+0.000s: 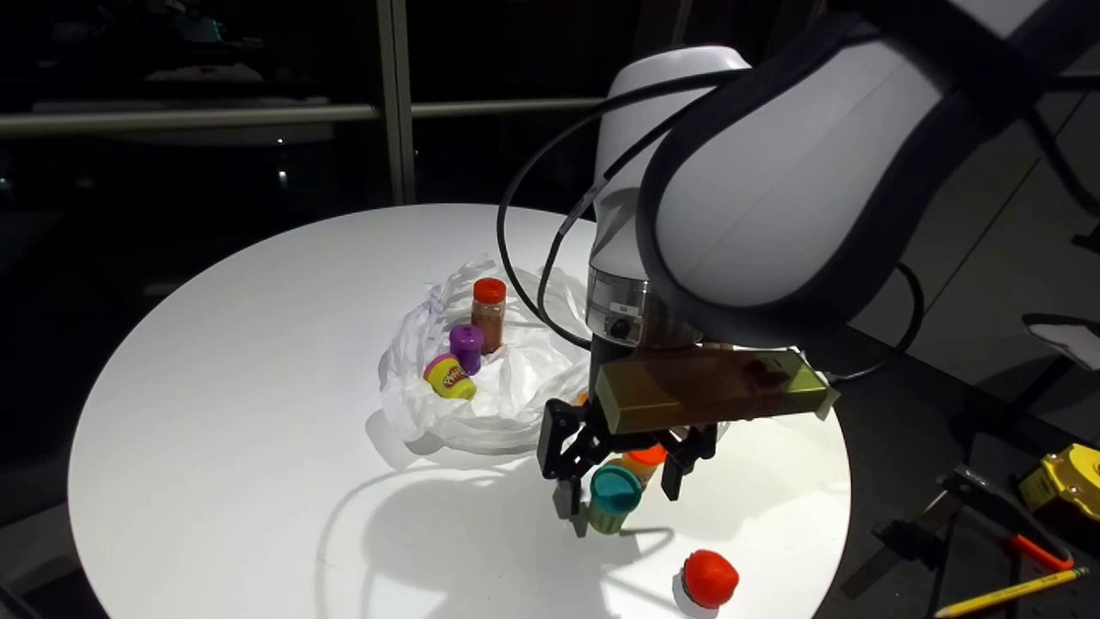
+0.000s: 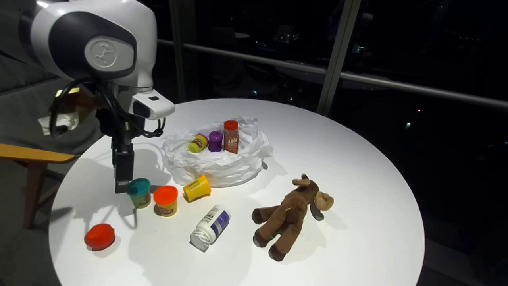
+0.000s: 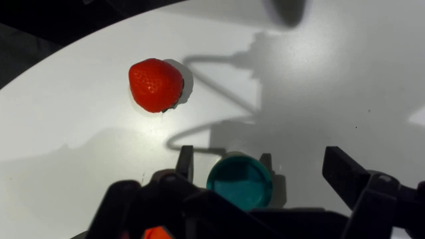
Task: Put the objects on the table into the plastic bag.
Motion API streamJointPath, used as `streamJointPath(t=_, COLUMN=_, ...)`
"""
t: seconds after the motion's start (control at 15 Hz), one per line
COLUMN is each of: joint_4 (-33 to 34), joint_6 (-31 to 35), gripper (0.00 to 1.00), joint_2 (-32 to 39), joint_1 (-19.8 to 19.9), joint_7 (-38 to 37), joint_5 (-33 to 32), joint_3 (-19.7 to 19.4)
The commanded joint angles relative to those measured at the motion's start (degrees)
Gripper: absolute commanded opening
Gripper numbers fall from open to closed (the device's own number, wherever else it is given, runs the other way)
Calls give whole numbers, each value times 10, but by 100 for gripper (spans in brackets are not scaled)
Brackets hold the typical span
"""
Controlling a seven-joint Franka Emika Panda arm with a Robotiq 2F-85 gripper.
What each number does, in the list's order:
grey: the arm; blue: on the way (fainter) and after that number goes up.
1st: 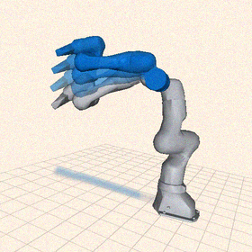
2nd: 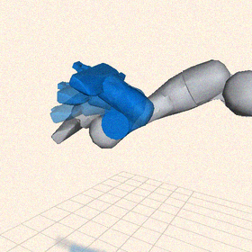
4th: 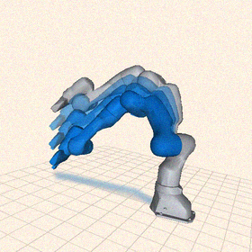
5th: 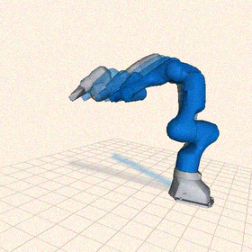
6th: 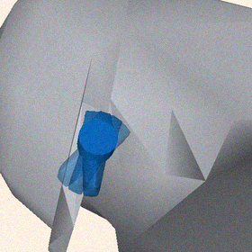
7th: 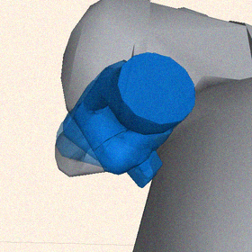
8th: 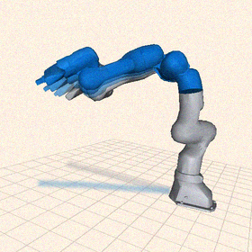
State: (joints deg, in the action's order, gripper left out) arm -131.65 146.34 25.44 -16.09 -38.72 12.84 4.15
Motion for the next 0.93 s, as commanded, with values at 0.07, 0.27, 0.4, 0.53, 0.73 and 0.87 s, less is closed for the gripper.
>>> streamJointPath(t=0.07, joint_4=4, joint_6=56, gripper=100, joint_2=19, joint_1=8, joint_7=-4, joint_5=10, joint_3=0)
streamJointPath(t=0.27, joint_4=5, joint_6=73, gripper=100, joint_2=32, joint_1=6, joint_7=-5, joint_5=7, joint_3=-4)
streamJointPath(t=0.4, joint_4=5, joint_6=77, gripper=100, joint_2=38, joint_1=6, joint_7=-4, joint_5=8, joint_3=-4)
streamJointPath(t=0.53, joint_4=3, joint_6=81, gripper=100, joint_2=41, joint_1=6, joint_7=-4, joint_5=8, joint_3=-5)
streamJointPath(t=0.73, joint_4=0, joint_6=93, gripper=66, joint_2=38, joint_1=4, joint_7=-3, joint_5=7, joint_3=-6)
streamJointPath(t=0.87, joint_4=-1, joint_6=104, gripper=49, joint_2=38, joint_1=1, joint_7=-6, joint_5=3, joint_3=-10)
